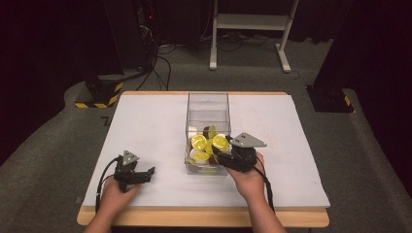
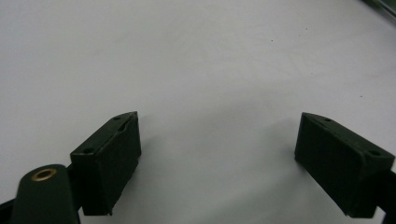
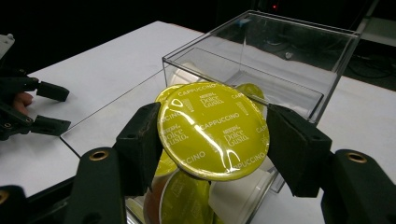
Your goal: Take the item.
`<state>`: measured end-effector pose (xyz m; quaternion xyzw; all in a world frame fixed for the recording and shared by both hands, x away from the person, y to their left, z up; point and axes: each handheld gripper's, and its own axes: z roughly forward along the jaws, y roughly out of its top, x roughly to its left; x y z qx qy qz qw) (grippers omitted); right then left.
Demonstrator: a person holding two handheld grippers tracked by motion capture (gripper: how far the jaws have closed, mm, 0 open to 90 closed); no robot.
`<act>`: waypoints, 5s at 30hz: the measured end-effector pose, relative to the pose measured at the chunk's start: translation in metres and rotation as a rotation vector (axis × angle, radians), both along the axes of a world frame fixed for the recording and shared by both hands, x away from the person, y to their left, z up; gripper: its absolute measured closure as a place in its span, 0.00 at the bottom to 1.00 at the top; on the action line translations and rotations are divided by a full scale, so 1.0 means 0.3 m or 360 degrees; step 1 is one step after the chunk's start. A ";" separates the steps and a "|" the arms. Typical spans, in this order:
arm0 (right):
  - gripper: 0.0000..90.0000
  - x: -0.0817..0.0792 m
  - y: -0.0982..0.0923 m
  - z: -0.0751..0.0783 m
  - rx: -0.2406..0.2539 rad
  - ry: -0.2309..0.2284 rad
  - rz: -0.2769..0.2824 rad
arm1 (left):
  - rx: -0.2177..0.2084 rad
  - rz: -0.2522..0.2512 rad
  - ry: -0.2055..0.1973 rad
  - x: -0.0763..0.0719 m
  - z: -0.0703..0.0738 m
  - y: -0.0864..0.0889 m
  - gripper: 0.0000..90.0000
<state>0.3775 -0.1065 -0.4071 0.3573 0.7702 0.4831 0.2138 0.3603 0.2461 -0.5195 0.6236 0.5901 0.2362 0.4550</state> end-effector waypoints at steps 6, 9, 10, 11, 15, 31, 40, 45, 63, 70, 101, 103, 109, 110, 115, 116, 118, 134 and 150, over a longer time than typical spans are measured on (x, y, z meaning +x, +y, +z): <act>0.43 -0.004 -0.020 0.007 0.0004 -0.0005 -0.0021 | -0.0001 0.0000 0.0000 0.000 0.000 0.000 0.16; 0.43 -0.006 -0.034 0.011 0.0009 -0.0007 -0.0038 | 0.0000 0.0000 0.0001 0.000 0.000 0.000 0.16; 0.43 -0.006 -0.040 0.012 0.0011 -0.0011 -0.0045 | 0.0000 0.0000 0.0001 0.000 0.000 0.000 0.16; 0.43 -0.007 -0.046 0.013 0.0014 -0.0011 -0.0052 | 0.0001 -0.0001 0.0001 0.000 0.000 0.000 0.16; 0.43 -0.009 -0.069 0.016 0.0018 -0.0012 -0.0081 | 0.0000 0.0000 0.0000 0.000 0.000 0.000 0.16; 0.43 0.008 -0.194 0.014 0.0034 -0.0002 -0.0250 | -0.0002 0.0000 0.0003 0.000 0.000 0.001 0.16; 0.43 0.022 -0.245 0.005 0.0036 0.0014 -0.0322 | -0.0003 0.0001 0.0003 0.000 0.000 0.000 0.16; 0.43 0.030 -0.275 -0.001 0.0026 0.0016 -0.0377 | -0.0010 0.0005 -0.0003 0.001 0.000 -0.001 0.16; 0.43 0.087 -0.337 -0.082 -0.0040 0.0077 -0.0495 | 0.0003 -0.0003 0.0005 0.000 0.000 0.001 0.16; 0.43 0.120 -0.340 -0.116 -0.0100 0.0135 -0.0562 | 0.0003 -0.0003 0.0005 0.000 0.000 0.001 0.16; 0.43 0.305 -0.373 -0.252 -0.0221 0.0264 -0.0701 | 0.0001 -0.0001 0.0003 0.000 0.000 0.001 0.16; 0.43 0.317 -0.372 -0.254 -0.0239 0.0279 -0.0708 | 0.0001 -0.0001 0.0003 0.000 0.000 0.001 0.16; 0.43 0.346 -0.369 -0.254 -0.0249 0.0260 -0.0719 | 0.0002 -0.0001 0.0004 0.000 0.000 0.001 0.16; 0.43 0.348 -0.369 -0.258 -0.0242 0.0271 -0.0727 | 0.0002 -0.0002 0.0004 0.000 0.000 0.001 0.16; 0.43 0.351 -0.369 -0.272 -0.0251 0.0300 -0.0737 | 0.0003 -0.0002 0.0004 0.000 0.000 0.001 0.16; 0.43 0.352 -0.370 -0.272 -0.0246 0.0300 -0.0729 | 0.0002 -0.0001 0.0003 0.000 0.000 0.001 0.16; 0.42 0.353 -0.371 -0.273 -0.0234 0.0305 -0.0712 | 0.0003 -0.0002 0.0003 0.000 0.000 0.001 0.16; 0.27 0.331 -0.375 -0.239 -0.0078 0.0335 -0.0681 | 0.0003 -0.0002 0.0003 0.000 0.000 0.001 0.16; 0.26 0.268 -0.324 -0.193 -0.0114 0.0264 -0.0607 | 0.0004 -0.0002 0.0003 0.000 0.000 0.001 0.16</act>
